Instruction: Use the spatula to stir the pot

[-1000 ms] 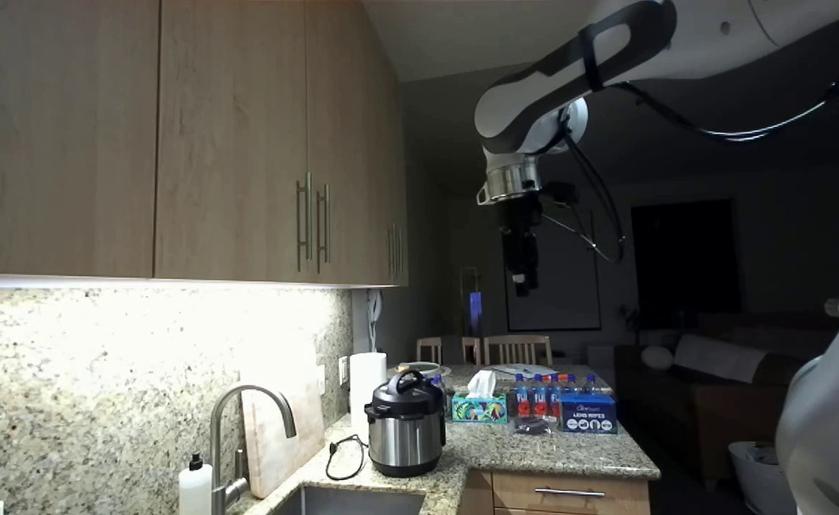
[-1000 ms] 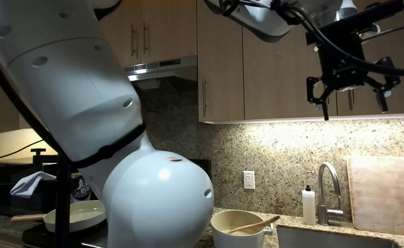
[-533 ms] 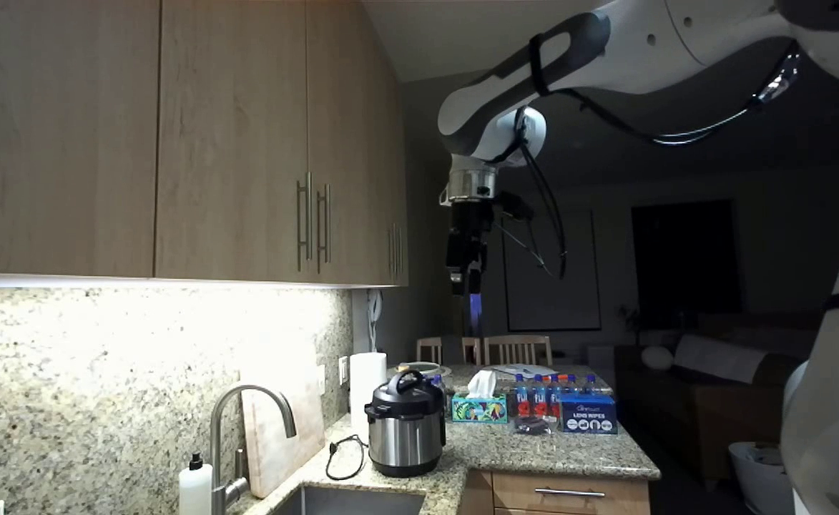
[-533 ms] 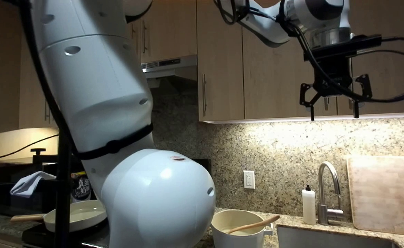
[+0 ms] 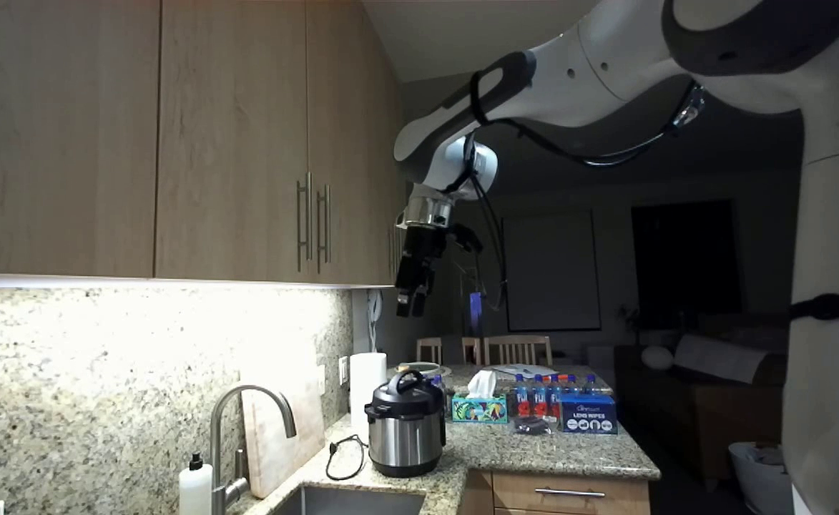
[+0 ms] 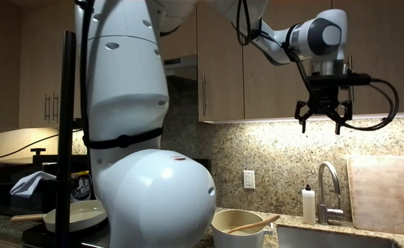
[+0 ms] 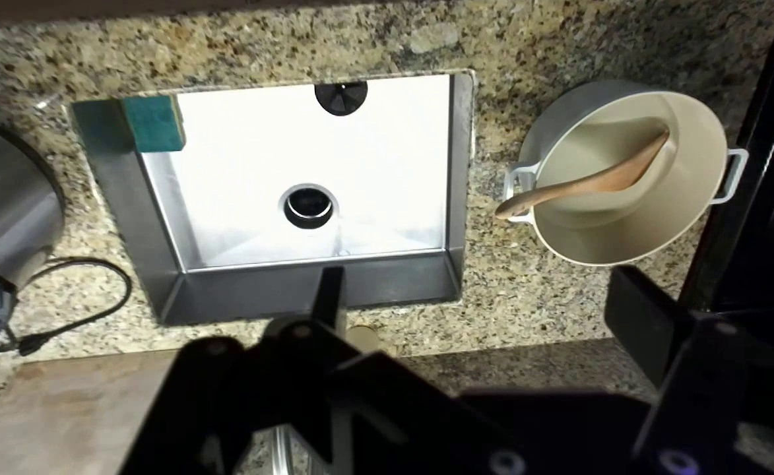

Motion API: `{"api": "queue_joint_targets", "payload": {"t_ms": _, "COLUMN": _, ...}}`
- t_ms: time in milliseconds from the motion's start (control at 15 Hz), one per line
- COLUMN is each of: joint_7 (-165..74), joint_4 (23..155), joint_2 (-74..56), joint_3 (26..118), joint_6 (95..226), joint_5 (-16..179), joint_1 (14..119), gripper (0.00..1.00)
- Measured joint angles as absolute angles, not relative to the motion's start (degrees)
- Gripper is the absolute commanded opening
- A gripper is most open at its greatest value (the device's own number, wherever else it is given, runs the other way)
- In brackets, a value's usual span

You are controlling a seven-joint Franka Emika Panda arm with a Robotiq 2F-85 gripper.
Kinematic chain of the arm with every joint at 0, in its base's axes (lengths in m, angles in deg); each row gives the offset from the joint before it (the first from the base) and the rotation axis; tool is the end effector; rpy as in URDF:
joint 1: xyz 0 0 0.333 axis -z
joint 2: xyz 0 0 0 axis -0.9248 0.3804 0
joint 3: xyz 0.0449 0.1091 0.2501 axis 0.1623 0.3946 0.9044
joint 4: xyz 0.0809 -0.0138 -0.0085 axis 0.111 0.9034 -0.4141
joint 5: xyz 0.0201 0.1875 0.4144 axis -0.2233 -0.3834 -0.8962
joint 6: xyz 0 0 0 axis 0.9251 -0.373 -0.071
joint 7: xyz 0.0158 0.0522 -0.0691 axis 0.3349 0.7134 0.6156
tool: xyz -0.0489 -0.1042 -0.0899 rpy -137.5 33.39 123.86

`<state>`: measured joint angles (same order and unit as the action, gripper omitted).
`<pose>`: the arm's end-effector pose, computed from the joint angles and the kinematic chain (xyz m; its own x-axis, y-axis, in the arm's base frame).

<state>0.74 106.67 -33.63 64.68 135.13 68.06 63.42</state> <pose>0.6006 -0.0590 0.4740 0.8366 0.5010 0.2216 0.5263 -0.8473 -0.0717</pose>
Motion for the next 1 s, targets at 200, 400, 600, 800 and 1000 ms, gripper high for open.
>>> {"api": "queue_joint_targets", "payload": {"t_ms": 200, "joint_7": 4.66, "joint_4": 105.21, "joint_2": -28.76, "joint_3": 66.02, "joint_6": 138.04, "joint_5": 61.96, "joint_1": 63.71, "gripper": 1.00}}
{"api": "queue_joint_targets", "payload": {"t_ms": 400, "joint_7": 8.21, "joint_4": 103.35, "joint_2": -24.33, "joint_3": 67.33, "joint_6": 139.20, "joint_5": 55.70, "joint_1": 64.43, "gripper": 1.00}}
{"api": "queue_joint_targets", "payload": {"t_ms": 600, "joint_7": 9.02, "joint_4": 101.14, "joint_2": -19.86, "joint_3": 69.11, "joint_6": 138.76, "joint_5": 49.90, "joint_1": 65.96, "gripper": 1.00}}
{"api": "queue_joint_targets", "payload": {"t_ms": 800, "joint_7": 9.04, "joint_4": 99.40, "joint_2": -15.51, "joint_3": 71.21, "joint_6": 137.46, "joint_5": 46.29, "joint_1": 67.74, "gripper": 1.00}}
{"api": "queue_joint_targets", "payload": {"t_ms": 1000, "joint_7": 9.04, "joint_4": 97.99, "joint_2": -11.76, "joint_3": 73.00, "joint_6": 136.51, "joint_5": 45.87, "joint_1": 69.07, "gripper": 1.00}}
